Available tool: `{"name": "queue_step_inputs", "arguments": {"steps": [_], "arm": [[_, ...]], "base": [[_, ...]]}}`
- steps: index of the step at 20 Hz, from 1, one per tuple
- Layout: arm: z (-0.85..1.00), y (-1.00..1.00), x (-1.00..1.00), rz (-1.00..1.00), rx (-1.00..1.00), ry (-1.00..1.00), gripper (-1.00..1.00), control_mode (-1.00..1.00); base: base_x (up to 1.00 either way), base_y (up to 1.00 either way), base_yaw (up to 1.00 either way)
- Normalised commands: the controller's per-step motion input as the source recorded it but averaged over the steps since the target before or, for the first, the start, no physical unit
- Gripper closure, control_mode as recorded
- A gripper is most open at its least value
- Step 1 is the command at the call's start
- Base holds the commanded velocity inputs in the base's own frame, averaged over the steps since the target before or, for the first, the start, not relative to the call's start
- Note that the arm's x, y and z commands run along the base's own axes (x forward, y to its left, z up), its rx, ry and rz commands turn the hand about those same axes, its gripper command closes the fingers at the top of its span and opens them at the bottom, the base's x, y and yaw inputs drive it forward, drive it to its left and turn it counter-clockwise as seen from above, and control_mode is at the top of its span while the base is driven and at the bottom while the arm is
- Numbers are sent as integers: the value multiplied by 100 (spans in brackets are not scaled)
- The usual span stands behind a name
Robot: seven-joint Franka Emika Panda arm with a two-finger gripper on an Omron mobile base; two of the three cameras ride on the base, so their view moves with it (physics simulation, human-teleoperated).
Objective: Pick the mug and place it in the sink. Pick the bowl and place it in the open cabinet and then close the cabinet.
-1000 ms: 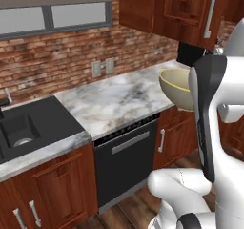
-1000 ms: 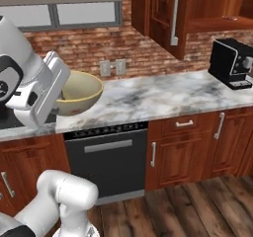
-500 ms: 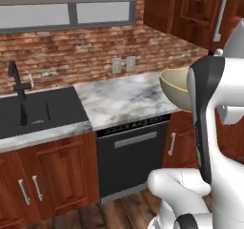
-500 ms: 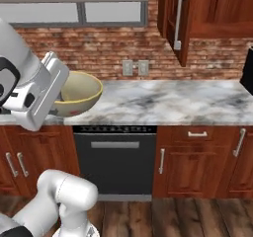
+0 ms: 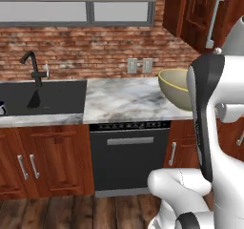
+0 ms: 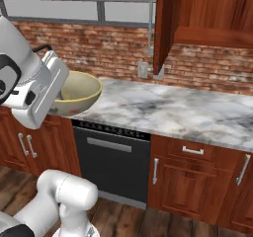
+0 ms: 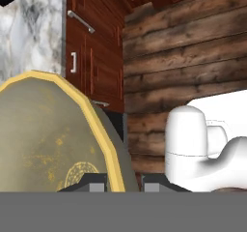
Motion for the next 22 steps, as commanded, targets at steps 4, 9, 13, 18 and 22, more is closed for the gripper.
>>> {"name": "queue_step_inputs", "arguments": {"steps": [4, 9, 13, 18, 22], "arm": [[0, 0, 0, 0, 0, 0, 100, 100], [0, 0, 0, 0, 0, 0, 100, 100], [0, 0, 0, 0, 0, 0, 100, 100], [0, 0, 0, 0, 0, 0, 100, 100], [0, 0, 0, 0, 0, 0, 100, 100]], "base": [[0, -100, 16], [-1, -100, 15], [-4, -100, 17], [20, -100, 13], [78, -48, -18]]}}
